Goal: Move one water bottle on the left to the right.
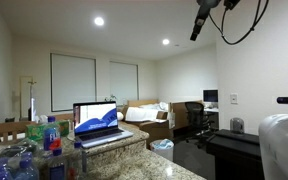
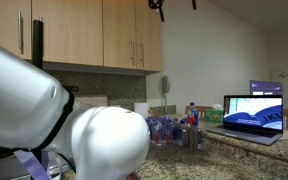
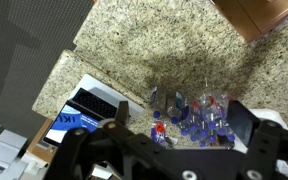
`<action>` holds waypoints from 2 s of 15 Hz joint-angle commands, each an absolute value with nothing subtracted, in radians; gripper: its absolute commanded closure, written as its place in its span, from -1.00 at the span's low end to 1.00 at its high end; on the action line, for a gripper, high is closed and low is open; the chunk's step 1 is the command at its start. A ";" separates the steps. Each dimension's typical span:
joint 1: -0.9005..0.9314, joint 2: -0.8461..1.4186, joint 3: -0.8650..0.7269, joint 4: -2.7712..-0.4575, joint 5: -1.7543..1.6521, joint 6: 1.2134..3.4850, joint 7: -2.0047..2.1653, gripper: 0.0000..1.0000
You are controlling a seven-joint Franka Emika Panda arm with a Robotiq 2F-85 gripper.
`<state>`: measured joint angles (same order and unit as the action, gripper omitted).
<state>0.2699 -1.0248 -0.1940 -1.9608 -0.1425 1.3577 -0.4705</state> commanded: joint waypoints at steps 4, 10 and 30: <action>0.403 -0.577 -0.286 -1.592 -0.147 1.116 -0.481 -1.00; 0.323 -0.399 -0.259 -1.504 -0.096 1.090 -0.545 -1.00; 0.146 0.427 -0.016 -0.835 -0.135 0.884 -0.931 -1.00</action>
<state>0.1063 0.3060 -0.0479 -0.9448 -0.1003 0.8773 -0.8556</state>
